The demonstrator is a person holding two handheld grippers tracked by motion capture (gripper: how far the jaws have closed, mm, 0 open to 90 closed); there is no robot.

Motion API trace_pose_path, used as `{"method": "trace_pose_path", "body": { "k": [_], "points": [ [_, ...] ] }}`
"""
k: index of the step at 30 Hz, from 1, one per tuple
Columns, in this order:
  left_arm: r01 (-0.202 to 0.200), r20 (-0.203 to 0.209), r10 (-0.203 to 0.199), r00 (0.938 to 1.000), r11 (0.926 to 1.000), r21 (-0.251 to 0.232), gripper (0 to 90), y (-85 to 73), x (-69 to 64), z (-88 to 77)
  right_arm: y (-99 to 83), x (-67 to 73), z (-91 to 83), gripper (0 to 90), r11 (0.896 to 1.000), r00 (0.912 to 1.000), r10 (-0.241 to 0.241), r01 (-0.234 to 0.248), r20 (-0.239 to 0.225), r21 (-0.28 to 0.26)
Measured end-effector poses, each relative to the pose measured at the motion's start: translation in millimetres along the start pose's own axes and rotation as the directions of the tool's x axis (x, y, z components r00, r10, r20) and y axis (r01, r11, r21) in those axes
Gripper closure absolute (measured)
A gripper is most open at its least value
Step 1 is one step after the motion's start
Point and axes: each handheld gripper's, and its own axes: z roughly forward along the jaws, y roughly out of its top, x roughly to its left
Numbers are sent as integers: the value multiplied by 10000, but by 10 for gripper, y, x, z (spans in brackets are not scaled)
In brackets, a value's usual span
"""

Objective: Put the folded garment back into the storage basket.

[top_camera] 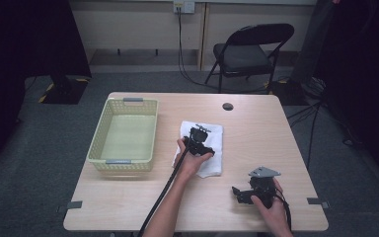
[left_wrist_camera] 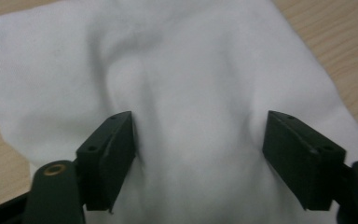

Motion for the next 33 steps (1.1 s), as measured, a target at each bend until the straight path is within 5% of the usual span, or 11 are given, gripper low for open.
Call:
{"method": "trace_pose_path", "body": {
  "k": [14, 18, 27, 33],
  "points": [
    [234, -348, -235, 9991, 9997, -31, 540, 3, 81, -37, 1, 1, 1, 0, 10000, 10000, -82, 82, -51, -5],
    [-19, -489, 22, 9988, 10000, 73, 628, 15, 87, -42, 2, 2, 2, 0, 10000, 9999, -88, 88, -56, -2],
    [100, -350, -93, 9993, 9997, 213, 756, 23, 126, -66, 2, 2, 3, 0, 10000, 9999, -99, 99, -66, -2],
    [427, 179, -430, 9989, 9990, 156, 767, -2, 192, -95, 3, 3, 3, 0, 9999, 9999, -105, 105, -77, -1]
  ]
}}
